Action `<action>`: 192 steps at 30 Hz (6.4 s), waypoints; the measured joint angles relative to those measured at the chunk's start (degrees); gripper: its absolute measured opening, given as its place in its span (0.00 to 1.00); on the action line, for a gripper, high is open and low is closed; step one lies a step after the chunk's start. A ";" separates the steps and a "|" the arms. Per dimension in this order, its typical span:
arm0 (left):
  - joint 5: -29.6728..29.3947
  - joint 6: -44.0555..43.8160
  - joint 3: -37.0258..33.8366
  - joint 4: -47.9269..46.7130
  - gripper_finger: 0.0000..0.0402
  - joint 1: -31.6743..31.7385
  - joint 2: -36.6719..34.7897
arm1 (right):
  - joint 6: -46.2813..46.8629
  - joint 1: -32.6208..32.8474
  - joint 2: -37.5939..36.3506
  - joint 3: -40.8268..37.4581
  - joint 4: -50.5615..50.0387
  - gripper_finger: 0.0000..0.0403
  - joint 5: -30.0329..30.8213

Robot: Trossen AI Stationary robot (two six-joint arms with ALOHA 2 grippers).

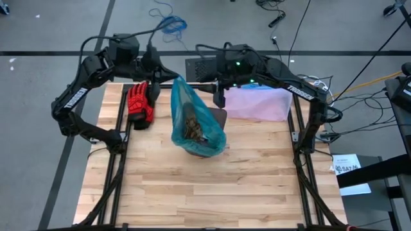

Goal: Place trash/remove bag and relplace
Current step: Remove the blue trash bag from the black trash bin

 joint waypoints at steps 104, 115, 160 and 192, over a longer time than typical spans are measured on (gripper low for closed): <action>-14.71 4.29 5.52 -8.41 0.00 0.02 -3.24 | 48.94 7.93 7.50 1.44 0.46 0.00 -23.65; -17.53 2.08 5.50 -11.60 0.00 0.02 -3.23 | 56.05 9.38 0.39 1.55 -17.44 0.00 11.51; -29.11 0.81 5.45 -13.04 0.00 15.87 1.75 | 1.03 27.81 9.45 6.84 -29.72 0.45 29.97; -19.85 3.28 5.50 -16.42 0.00 20.28 1.57 | -9.16 21.50 14.63 6.95 -16.89 0.01 33.90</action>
